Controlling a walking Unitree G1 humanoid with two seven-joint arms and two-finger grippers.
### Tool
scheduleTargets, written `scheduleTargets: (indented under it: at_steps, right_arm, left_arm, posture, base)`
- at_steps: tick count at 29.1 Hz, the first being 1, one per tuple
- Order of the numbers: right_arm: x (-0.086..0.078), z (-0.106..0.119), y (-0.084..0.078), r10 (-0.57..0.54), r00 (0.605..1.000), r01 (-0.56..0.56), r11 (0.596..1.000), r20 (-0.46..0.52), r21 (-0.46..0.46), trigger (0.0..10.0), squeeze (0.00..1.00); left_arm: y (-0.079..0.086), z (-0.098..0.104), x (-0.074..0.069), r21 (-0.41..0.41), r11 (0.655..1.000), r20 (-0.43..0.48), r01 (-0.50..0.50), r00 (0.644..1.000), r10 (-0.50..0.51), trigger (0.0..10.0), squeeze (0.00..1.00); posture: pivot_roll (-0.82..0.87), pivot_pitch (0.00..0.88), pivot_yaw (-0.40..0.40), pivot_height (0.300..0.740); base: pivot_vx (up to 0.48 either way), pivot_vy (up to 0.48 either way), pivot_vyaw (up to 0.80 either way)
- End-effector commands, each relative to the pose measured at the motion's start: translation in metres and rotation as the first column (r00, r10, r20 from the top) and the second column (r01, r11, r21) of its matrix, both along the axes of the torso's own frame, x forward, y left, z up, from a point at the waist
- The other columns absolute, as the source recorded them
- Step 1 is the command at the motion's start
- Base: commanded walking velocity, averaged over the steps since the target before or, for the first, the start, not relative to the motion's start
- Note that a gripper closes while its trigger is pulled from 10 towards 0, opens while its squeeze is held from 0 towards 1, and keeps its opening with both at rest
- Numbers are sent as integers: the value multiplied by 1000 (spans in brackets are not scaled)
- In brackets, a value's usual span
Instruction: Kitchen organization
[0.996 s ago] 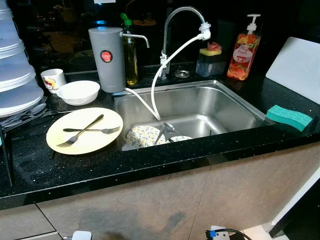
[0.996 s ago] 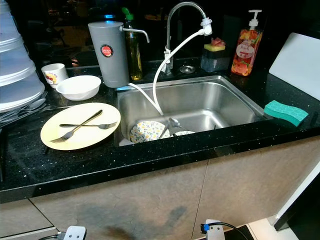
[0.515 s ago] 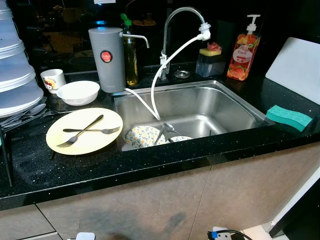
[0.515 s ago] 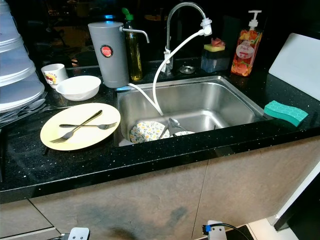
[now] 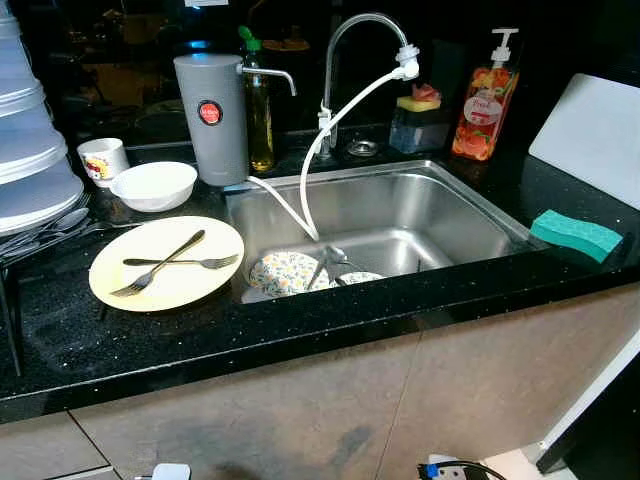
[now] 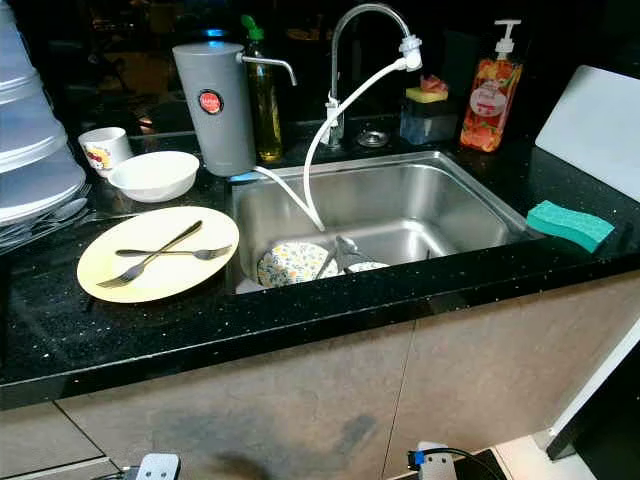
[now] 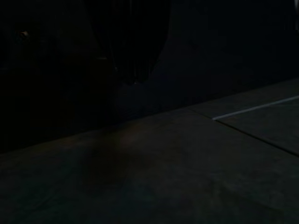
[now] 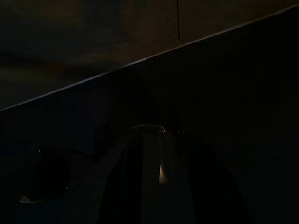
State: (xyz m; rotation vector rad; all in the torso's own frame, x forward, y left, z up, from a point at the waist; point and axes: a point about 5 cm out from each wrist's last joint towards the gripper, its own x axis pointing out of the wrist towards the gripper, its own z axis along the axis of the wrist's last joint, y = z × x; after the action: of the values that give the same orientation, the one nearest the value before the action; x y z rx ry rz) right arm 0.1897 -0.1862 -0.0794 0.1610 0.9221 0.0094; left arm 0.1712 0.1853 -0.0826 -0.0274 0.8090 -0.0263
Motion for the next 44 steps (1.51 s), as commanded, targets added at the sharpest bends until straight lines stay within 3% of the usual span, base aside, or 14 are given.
scheduleTargets:
  at_steps: [1,14,19,25,30,44]
  right_arm:
    - [-4,-2,1,12,1000,-12,1000,-22,-3,10000,0]
    - [-7,-4,4,38,998,-38,999,-45,-8,10000,0]
    - [1,0,2,-1,1000,2,1000,-14,3,10000,0]
    - [-3,-2,5,36,999,-36,999,-34,-4,10000,0]
    - [7,2,10,2,1000,-2,1000,0,26,10000,0]
    - [-8,-5,5,29,999,-29,999,-46,-15,10000,0]
  left_arm:
    - [-3,-3,-5,-3,1000,-16,-14,1000,14,10000,0]
    - [5,-3,-8,2,999,-10,-33,999,33,10000,0]
    - [3,-2,-7,0,1000,-8,5,1000,-5,10000,0]
    - [3,-3,-8,-3,999,-12,-34,999,34,10000,0]
    - [3,-5,-12,3,1000,-35,-14,999,14,10000,0]
    - [13,-3,-7,10,999,-29,-32,999,32,10000,0]
  posture:
    - [2,29,1,740]
    - [7,28,1,740]
    - [7,24,2,740]
    - [15,17,-13,740]
    - [2,14,-5,740]
    - [12,1,-11,740]
  base:
    - [0,0,0]
    - [0,0,0]
    - [0,0,0]
    - [0,0,0]
    - [0,0,0]
    - [0,0,0]
